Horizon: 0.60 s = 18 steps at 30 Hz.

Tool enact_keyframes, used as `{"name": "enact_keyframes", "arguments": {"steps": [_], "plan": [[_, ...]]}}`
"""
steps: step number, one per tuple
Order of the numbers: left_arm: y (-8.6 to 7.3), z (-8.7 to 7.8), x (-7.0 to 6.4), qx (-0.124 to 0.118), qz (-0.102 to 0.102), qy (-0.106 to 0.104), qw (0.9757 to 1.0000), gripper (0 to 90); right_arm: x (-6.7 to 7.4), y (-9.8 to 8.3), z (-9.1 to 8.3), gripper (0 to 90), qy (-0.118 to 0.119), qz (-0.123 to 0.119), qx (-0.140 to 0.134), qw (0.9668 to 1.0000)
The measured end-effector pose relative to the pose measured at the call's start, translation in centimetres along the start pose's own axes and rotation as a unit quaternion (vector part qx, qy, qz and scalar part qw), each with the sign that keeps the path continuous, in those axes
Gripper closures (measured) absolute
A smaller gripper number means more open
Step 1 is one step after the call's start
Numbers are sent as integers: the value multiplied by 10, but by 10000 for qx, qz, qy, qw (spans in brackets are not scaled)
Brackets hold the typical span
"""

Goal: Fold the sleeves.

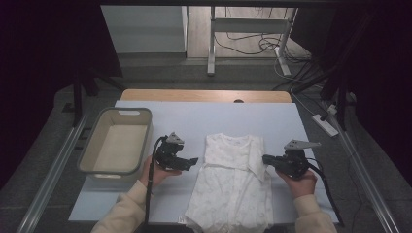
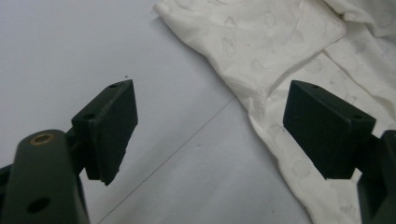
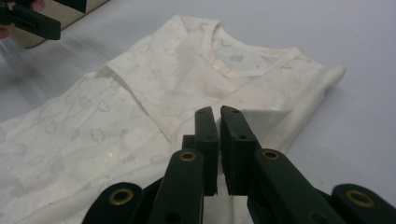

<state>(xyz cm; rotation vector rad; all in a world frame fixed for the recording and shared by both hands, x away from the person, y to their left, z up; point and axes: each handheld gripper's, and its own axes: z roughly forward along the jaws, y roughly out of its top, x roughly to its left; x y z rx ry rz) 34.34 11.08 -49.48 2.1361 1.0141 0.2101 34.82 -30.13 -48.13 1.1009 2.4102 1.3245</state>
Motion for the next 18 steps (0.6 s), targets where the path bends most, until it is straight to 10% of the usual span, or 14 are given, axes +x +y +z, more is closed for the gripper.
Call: {"name": "enact_keyframes", "arguments": {"steps": [18], "plan": [[0,-4,1,-62,-29,36,10000,186,17,16,12,853,170,-213,-149,9995]]}}
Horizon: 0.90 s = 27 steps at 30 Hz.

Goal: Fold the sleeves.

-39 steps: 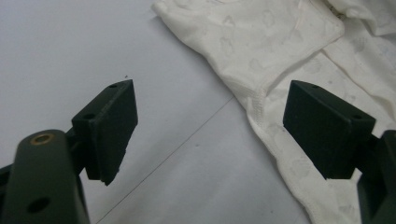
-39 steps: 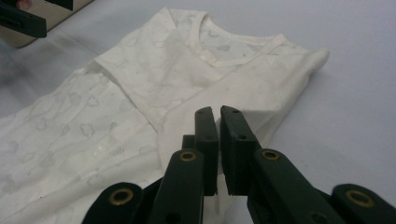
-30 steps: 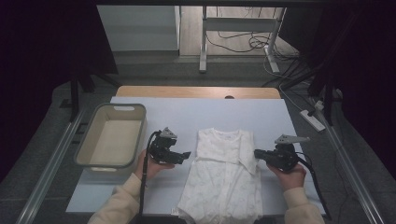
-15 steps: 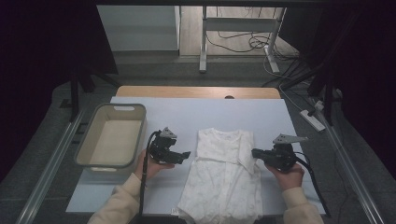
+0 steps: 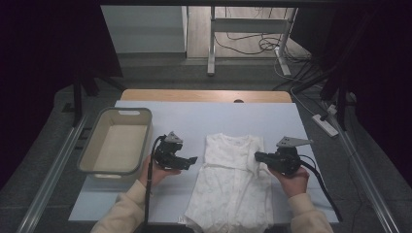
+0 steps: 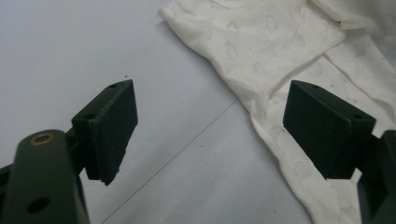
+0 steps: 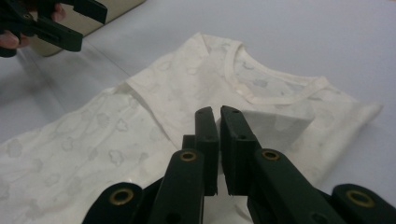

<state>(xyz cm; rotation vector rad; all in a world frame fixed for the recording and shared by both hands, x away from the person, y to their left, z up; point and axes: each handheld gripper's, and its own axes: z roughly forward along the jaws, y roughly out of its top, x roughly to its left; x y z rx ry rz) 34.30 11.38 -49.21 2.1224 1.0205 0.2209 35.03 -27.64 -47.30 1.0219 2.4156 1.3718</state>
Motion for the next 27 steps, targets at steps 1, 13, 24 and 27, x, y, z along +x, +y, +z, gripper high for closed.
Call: {"name": "enact_keyframes", "arguments": {"steps": [1,13,24,27], "plan": [[0,0,0,-1,0,-3,10000,186,1,2,0,853,5,-17,-19,10000],[0,3,-2,66,8,-31,10000,178,4,24,24,854,157,-175,-78,9997],[-1,3,0,62,-15,-41,10000,178,11,32,48,853,260,-348,115,9990],[-1,3,0,57,-17,-40,10000,178,13,35,54,853,295,-401,144,9987]]}}
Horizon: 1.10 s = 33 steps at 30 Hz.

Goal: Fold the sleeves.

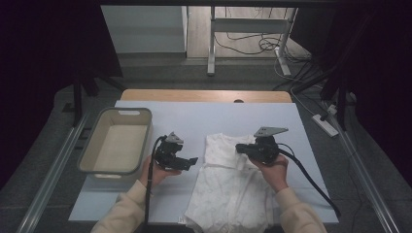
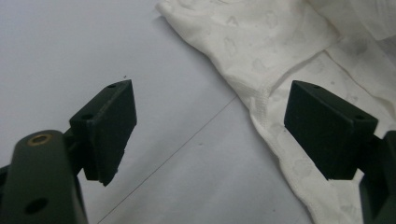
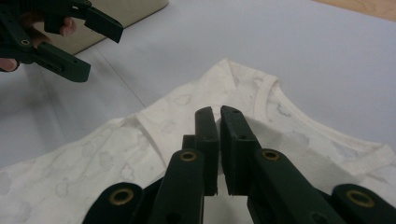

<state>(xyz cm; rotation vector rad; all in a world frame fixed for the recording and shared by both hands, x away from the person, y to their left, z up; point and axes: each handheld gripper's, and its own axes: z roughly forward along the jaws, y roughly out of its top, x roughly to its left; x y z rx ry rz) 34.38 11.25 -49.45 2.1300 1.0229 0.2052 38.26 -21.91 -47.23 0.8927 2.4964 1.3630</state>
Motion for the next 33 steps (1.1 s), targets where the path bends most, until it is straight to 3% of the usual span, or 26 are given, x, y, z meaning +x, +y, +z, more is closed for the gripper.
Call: {"name": "enact_keyframes", "arguments": {"steps": [18,20,22,25,27,33], "plan": [[0,0,1,12,-21,-2,10000,177,6,13,43,841,-5,-140,128,9998],[0,0,0,20,-4,-3,10000,177,7,12,45,763,31,-186,131,9997],[0,0,0,14,5,4,10000,176,8,13,43,600,-16,-153,70,9999],[0,0,0,3,2,10,10000,177,7,16,34,453,-295,-144,-28,9995],[-1,-1,0,7,9,13,10000,176,7,15,26,424,-453,-192,-140,9987],[0,-1,1,2,-9,22,10000,177,4,7,11,395,-609,-196,-260,9976]]}}
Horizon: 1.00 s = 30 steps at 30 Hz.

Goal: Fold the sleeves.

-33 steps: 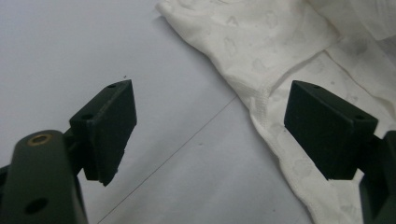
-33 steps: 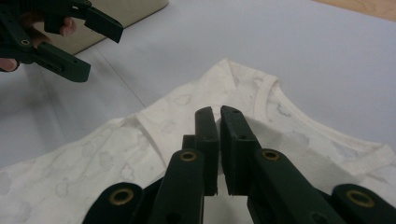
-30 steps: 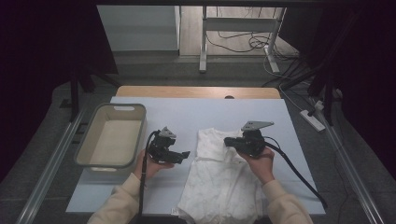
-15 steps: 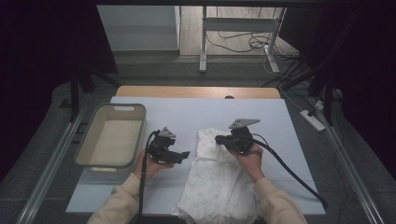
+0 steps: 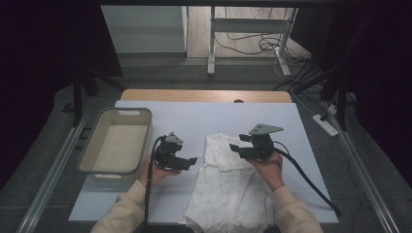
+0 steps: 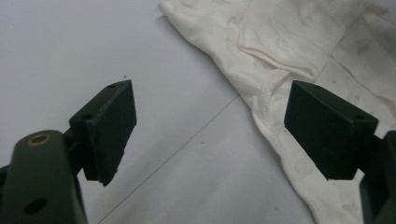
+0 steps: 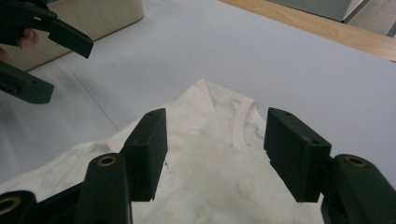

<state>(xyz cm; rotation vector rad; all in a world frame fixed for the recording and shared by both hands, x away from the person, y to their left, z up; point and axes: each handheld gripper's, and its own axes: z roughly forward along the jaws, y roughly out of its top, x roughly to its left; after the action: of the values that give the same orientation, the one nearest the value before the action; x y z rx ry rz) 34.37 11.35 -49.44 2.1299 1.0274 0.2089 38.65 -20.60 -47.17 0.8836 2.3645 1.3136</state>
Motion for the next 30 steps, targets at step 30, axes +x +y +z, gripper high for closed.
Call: {"name": "enact_keyframes", "arguments": {"steps": [30], "plan": [[1,-2,0,-36,7,47,10000,175,-8,-44,-49,341,-246,105,305,9992]]}}
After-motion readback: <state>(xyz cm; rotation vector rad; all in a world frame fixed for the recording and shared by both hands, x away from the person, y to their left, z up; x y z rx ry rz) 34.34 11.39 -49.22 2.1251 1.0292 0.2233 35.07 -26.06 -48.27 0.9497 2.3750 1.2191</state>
